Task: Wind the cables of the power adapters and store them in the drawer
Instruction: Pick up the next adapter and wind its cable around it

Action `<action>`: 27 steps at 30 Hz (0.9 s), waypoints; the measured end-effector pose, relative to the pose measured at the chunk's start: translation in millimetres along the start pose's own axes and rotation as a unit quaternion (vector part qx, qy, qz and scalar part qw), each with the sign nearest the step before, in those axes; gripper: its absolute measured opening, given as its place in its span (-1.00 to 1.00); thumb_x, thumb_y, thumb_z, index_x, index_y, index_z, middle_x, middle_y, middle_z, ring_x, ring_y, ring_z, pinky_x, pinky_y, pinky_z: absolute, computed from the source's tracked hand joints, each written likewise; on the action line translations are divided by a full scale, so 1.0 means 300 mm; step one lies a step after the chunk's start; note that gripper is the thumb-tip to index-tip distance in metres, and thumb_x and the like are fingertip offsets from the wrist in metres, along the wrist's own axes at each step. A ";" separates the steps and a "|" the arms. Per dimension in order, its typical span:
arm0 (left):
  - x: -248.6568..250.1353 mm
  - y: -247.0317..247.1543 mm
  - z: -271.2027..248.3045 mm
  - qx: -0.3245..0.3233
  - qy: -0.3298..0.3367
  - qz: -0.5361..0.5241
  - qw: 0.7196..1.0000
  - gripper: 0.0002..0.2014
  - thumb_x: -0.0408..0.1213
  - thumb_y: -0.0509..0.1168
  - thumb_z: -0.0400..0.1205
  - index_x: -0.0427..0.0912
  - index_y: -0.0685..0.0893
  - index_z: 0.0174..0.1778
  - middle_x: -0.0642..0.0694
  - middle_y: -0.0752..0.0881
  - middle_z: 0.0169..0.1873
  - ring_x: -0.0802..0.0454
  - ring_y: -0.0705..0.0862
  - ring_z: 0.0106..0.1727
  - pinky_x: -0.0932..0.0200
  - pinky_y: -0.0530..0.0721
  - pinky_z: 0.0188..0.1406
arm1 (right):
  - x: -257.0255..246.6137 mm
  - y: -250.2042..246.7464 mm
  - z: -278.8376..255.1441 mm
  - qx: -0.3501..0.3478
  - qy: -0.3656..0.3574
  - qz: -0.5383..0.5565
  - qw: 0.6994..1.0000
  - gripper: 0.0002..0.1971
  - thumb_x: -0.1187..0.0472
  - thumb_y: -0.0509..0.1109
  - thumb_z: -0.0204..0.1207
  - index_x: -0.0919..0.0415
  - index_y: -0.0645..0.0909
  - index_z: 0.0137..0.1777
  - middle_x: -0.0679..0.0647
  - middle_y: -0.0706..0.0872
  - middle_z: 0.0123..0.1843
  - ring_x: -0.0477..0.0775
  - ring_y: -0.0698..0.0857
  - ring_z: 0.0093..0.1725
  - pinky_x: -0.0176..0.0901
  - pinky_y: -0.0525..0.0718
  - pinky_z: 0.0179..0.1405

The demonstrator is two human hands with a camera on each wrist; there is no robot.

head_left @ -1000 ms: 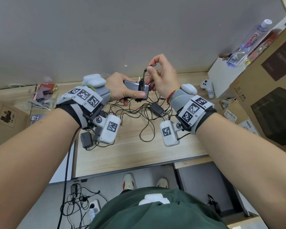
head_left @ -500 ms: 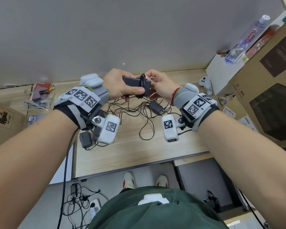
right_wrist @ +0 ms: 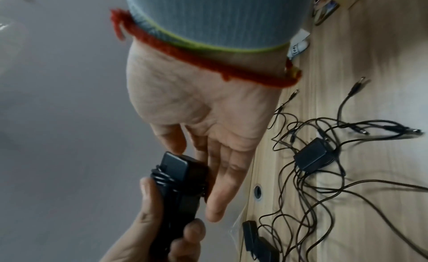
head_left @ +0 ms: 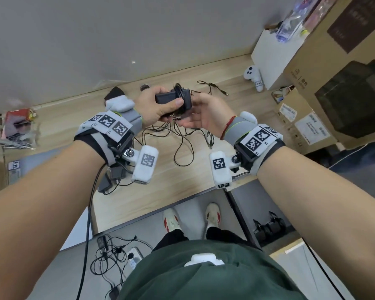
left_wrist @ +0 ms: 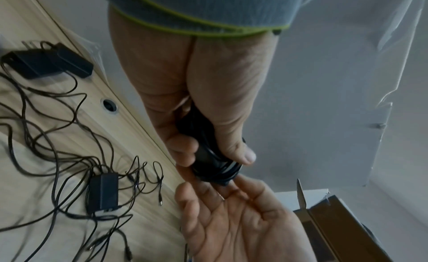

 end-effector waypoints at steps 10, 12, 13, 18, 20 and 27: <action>-0.152 0.244 0.058 -0.101 -0.002 0.150 0.984 -0.22 0.10 0.69 0.11 -0.08 0.68 0.24 -0.04 0.78 0.07 0.02 0.73 0.13 0.11 0.69 0.16 | 0.207 -0.288 -0.085 0.121 0.026 -0.015 0.992 -0.44 -0.11 0.45 0.56 0.44 0.67 0.24 0.36 0.65 -0.09 0.28 0.72 -0.28 -0.05 0.75 -0.11; -0.162 0.302 0.055 -0.107 0.003 0.176 0.979 -0.31 0.01 0.72 0.16 -0.08 0.71 0.19 0.01 0.79 -0.01 0.09 0.72 0.01 0.33 0.62 -0.02 | 0.236 -0.321 -0.110 0.132 0.034 -0.004 0.991 -0.57 -0.07 0.43 0.59 0.36 0.72 0.13 0.32 0.72 -0.12 0.27 0.69 -0.31 -0.01 0.76 -0.10; -0.161 0.324 0.052 -0.108 0.006 0.191 0.976 -0.36 -0.04 0.72 0.19 -0.09 0.71 0.16 0.05 0.78 -0.07 0.12 0.70 -0.06 0.37 0.58 -0.11 | 0.240 -0.328 -0.120 0.139 0.034 0.001 0.990 -0.64 -0.04 0.41 0.61 0.30 0.74 0.06 0.29 0.73 -0.13 0.27 0.69 -0.33 0.00 0.78 -0.10; -0.166 0.461 0.042 -0.103 0.014 0.239 0.965 -0.36 0.03 0.71 0.17 -0.09 0.71 0.13 -0.02 0.77 -0.11 -0.02 0.70 -0.07 0.18 0.61 -0.10 | 0.264 -0.420 -0.163 0.135 0.019 0.003 0.991 -0.74 0.04 0.33 0.67 0.23 0.71 -0.02 0.16 0.71 -0.26 0.14 0.62 -0.45 -0.09 0.71 -0.30; -0.180 0.564 0.037 -0.111 0.011 0.268 0.957 -0.35 0.04 0.70 0.21 -0.09 0.69 0.17 -0.01 0.75 -0.08 0.01 0.69 -0.05 0.23 0.54 -0.12 | 0.302 -0.502 -0.196 0.117 0.021 -0.007 0.993 -0.74 0.05 0.38 0.65 0.27 0.73 0.01 0.14 0.72 -0.25 0.07 0.62 -0.46 -0.13 0.69 -0.30; -0.327 1.038 -0.016 -0.206 -0.031 0.286 0.935 -0.36 -0.08 0.68 0.29 -0.06 0.64 0.27 0.05 0.70 -0.06 0.06 0.65 -0.07 0.48 0.49 -0.25 | 0.590 -0.918 -0.357 0.175 0.086 -0.061 0.979 -0.57 0.13 0.59 0.45 0.50 0.67 0.13 0.38 0.74 -0.07 0.21 0.77 -0.23 0.04 0.81 -0.08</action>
Point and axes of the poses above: each hand's wrist, its own z-axis towards the middle knuckle, its own y-axis out of the palm, x = y × z, the point moved 9 cm from there along z, towards the middle knuckle
